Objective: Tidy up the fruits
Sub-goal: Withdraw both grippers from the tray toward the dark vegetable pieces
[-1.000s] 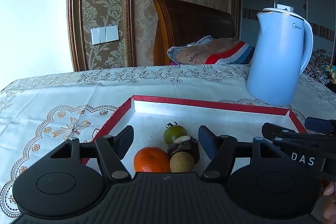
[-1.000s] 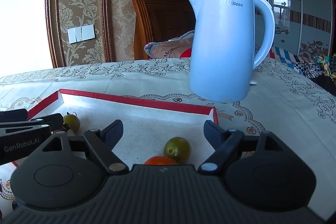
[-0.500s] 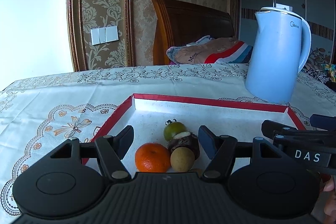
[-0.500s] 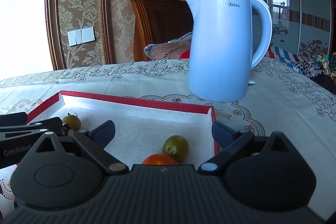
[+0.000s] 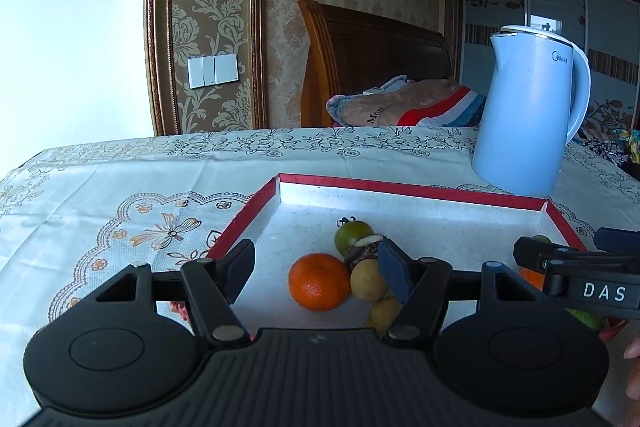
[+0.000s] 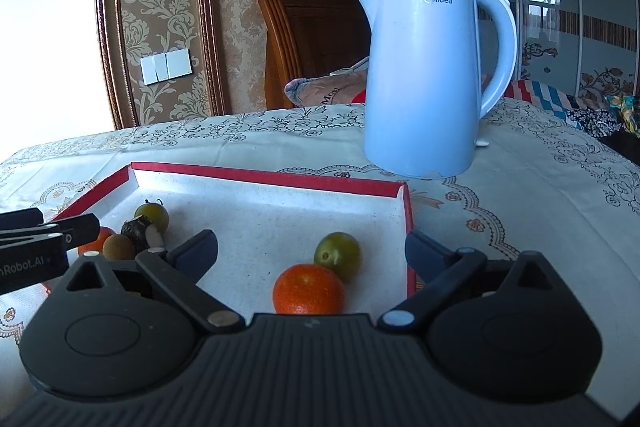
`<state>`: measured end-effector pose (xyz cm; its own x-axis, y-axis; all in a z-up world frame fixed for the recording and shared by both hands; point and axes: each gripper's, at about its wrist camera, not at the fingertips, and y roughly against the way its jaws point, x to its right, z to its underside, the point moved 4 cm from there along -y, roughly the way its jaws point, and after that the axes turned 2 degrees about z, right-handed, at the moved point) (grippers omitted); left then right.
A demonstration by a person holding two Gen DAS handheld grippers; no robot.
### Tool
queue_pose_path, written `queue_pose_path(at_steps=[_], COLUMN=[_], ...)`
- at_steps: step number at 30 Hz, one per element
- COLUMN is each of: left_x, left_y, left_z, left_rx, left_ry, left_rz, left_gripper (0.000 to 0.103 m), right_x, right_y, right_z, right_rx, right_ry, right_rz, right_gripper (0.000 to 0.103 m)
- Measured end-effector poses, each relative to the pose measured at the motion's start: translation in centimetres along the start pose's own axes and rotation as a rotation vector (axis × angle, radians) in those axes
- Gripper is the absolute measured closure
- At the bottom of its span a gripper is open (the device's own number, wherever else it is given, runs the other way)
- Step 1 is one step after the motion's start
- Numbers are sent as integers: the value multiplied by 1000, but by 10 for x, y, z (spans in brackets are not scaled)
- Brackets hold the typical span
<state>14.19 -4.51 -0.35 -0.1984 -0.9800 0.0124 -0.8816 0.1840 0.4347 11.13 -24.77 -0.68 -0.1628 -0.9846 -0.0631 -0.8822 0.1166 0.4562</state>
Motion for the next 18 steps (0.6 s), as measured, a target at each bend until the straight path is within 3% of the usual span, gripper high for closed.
queue_pose_path(at_steps=[5,10,14,18], left_x=[-6,-1,-3,-20], left_y=[18,30,35,38], left_z=[9,19,22,19], left_rx=[1,-3,0,2], left_ry=[32,-9,-25,31], left_rz=[23,38,1,-27], left_gripper=[35,35,35,35], right_x=[0,4,5,-3], right_y=[6,15,36,69], right_z=[3,6,14,28], right_rx=[5,18,45,56], right_ry=[6,-1,21,55], right_rz=[-3,-4,-33,-108], right_gripper=[1,0,0,0])
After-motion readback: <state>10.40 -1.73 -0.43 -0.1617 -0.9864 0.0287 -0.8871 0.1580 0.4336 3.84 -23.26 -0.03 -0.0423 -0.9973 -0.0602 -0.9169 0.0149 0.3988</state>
